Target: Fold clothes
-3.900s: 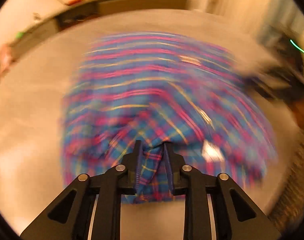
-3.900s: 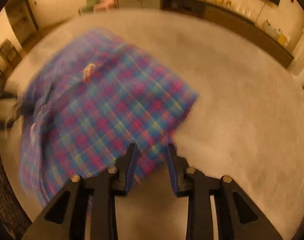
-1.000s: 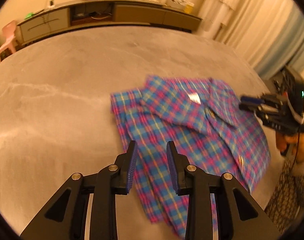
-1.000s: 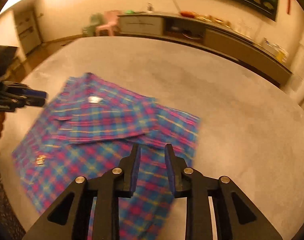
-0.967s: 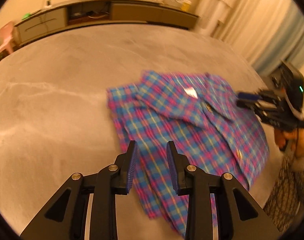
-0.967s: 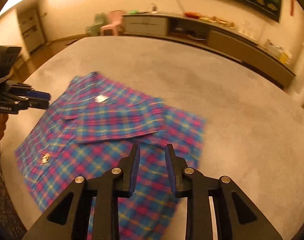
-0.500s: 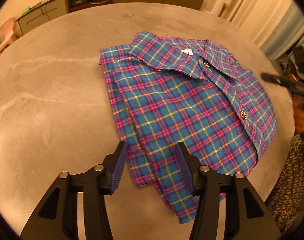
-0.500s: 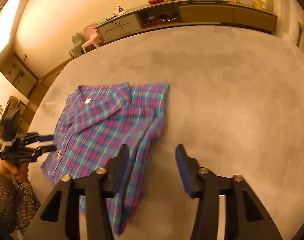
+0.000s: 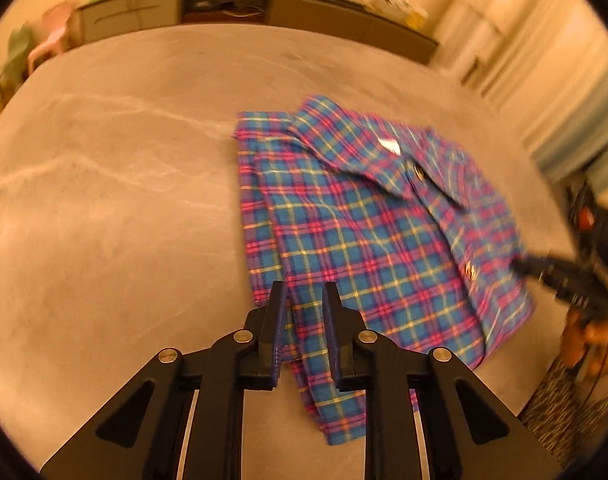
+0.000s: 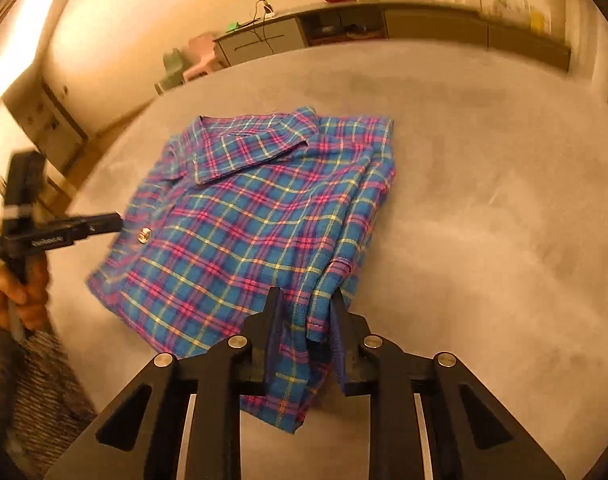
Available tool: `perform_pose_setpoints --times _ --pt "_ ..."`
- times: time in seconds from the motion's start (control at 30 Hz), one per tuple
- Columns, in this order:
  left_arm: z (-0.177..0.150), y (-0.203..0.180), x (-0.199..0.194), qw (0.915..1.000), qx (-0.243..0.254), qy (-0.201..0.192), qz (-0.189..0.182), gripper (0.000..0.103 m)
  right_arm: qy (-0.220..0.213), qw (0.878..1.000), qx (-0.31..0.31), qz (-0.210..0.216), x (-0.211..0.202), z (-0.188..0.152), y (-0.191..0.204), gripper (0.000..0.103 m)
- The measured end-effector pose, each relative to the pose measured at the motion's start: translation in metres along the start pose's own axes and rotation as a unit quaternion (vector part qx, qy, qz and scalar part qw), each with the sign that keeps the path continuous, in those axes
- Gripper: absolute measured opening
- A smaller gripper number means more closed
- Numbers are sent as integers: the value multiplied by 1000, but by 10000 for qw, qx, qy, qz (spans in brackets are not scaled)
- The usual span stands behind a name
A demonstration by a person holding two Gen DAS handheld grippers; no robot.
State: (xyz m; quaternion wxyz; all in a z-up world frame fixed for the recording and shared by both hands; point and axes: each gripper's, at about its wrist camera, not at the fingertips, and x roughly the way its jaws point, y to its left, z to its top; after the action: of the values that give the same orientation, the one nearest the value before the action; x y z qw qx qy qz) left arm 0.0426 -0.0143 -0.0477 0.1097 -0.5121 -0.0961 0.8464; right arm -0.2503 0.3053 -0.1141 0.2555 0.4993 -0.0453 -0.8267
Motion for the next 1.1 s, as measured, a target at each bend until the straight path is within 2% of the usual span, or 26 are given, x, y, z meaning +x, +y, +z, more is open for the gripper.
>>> perform_pose_setpoints --times 0.07,0.1,0.13,0.17,0.23,0.3,0.33,0.37,0.4,0.47,0.53,0.63,0.73,0.9,0.93,1.0,1.1 --pt "2 -6 -17 9992 68 -290 263 20 125 9972 480 567 8 -3 -14 29" --pt "3 -16 -25 9979 229 -456 402 20 133 9937 753 817 9 -3 -22 37" --pt "4 -28 -33 9962 421 -601 472 21 110 9873 1064 1177 7 -3 -31 41" --pt "6 -42 -38 9944 632 -730 435 26 86 9786 1373 1533 6 -3 -40 44" --pt "4 -76 -43 9920 941 -838 41 30 -1 9573 1895 2184 2 -3 -57 44" --pt "0 -112 -31 9905 1093 -608 -567 32 -5 9441 2131 2515 1 -5 -65 45" --pt "-5 -131 -23 9885 1223 -466 -754 33 37 9395 2223 2606 3 -6 -67 47" --pt "-10 -150 -14 9860 1365 -333 -898 36 80 9347 2314 2697 5 -8 -69 54" --pt "-15 -167 -4 9835 1550 -233 -901 38 131 9301 2386 2790 8 -9 -69 59" --pt "-25 -199 14 9774 1941 -52 -832 39 235 9204 2529 2972 13 -11 -71 61" --pt "-29 -217 30 9744 2134 9 -703 39 352 9121 2634 3121 20 -12 -70 66" --pt "-26 -220 44 9768 2037 94 -649 39 449 9055 2750 3201 16 -14 -75 68" --pt "-20 -209 46 9817 1732 136 -783 39 328 9060 2887 3077 -3 -25 -90 68" --pt "-20 -207 43 9811 1764 110 -786 39 -85 9079 3061 2863 -41 -39 -120 68" --pt "-20 -208 43 9808 1788 106 -767 39 -145 9094 3043 2832 -46 -41 -123 65" --pt "-19 -209 42 9809 1782 102 -774 40 -142 9109 2902 2930 -52 -39 -119 46" --pt "-21 -209 42 9816 1717 99 -830 40 17 9163 2693 2964 -46 -38 -103 41"
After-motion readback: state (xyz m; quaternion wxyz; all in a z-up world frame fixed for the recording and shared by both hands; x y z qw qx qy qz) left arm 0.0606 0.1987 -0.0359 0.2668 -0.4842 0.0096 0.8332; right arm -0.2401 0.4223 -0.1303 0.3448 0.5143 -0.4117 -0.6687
